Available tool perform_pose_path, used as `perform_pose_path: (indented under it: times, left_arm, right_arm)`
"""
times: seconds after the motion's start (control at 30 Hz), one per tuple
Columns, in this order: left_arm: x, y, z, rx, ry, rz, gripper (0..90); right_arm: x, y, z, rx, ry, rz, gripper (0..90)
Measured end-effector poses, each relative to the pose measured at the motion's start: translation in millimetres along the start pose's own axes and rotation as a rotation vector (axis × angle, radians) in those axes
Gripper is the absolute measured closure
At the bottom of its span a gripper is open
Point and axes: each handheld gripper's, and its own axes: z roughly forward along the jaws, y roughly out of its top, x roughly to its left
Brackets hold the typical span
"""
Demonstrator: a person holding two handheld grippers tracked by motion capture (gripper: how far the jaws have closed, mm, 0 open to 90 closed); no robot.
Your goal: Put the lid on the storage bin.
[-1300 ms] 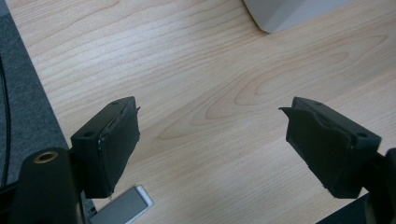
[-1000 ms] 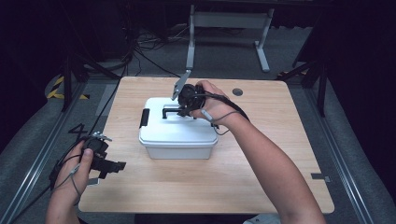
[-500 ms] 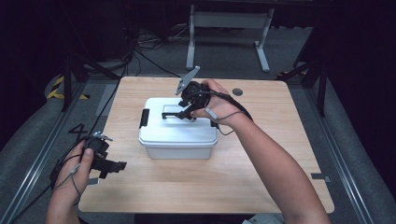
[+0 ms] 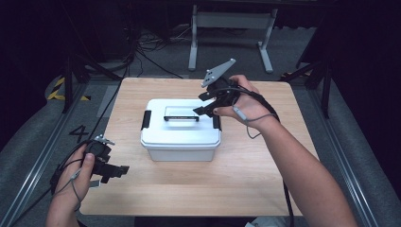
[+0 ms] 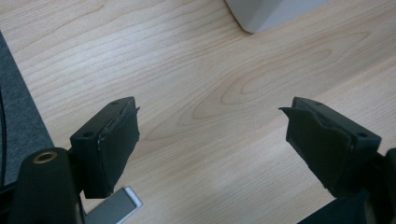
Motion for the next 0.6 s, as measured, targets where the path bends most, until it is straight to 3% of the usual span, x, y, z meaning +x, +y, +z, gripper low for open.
perform_pose_path:
  times: [0.37,0.6]
  left_arm:
    - [-3.0,-0.7,-2.1,-0.024,-0.005,0.011,17.7]
    - [-3.5,-2.1,-4.8,-0.037,-0.008,-0.005,17.7]
  right_arm:
    - [-8.1,-54.5,-63.4,-0.009,-0.105,0.094,43.1]
    - [-13.5,-90.9,-89.4,-0.023,-0.147,0.170,43.2]
